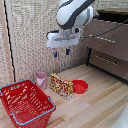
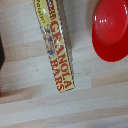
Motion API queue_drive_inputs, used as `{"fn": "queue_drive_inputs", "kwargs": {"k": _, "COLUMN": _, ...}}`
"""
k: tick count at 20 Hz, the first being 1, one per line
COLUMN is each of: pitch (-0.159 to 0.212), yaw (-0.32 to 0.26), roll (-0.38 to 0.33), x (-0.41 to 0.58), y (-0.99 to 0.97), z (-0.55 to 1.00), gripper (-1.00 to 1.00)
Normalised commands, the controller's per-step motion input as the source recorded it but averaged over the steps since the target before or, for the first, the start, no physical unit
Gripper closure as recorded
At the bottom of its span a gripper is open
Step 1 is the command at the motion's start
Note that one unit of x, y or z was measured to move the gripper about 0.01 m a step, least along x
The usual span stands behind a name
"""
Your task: Shift your gripper thoughtfully near the cereal snack bar. Tenderly grip the snack bar with your precision device. Carefully hover the precision device above the first drawer installation and invite the snack bar to descend into the first drawer installation.
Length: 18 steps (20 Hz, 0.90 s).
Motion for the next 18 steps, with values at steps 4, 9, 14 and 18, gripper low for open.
{"fn": "queue_drive_inputs", "kwargs": {"k": 4, "pitch": -0.014, "yaw": 0.075, "roll": -0.028, "x": -0.056, "y": 0.13, "z": -0.45, "gripper": -1.0}}
{"fn": "queue_drive_inputs", "kwargs": {"k": 9, "pitch": -0.01, "yaw": 0.088, "roll": -0.02, "x": -0.035, "y": 0.05, "z": -0.53, "gripper": -1.0}}
{"fn": "queue_drive_inputs", "kwargs": {"k": 14, "pitch": -0.002, "yaw": 0.082, "roll": -0.019, "x": -0.045, "y": 0.06, "z": -0.5, "gripper": -1.0}}
{"fn": "queue_drive_inputs", "kwargs": {"k": 18, "pitch": 0.01, "yaw": 0.089, "roll": -0.058, "x": -0.027, "y": 0.09, "z": -0.57, "gripper": -1.0}}
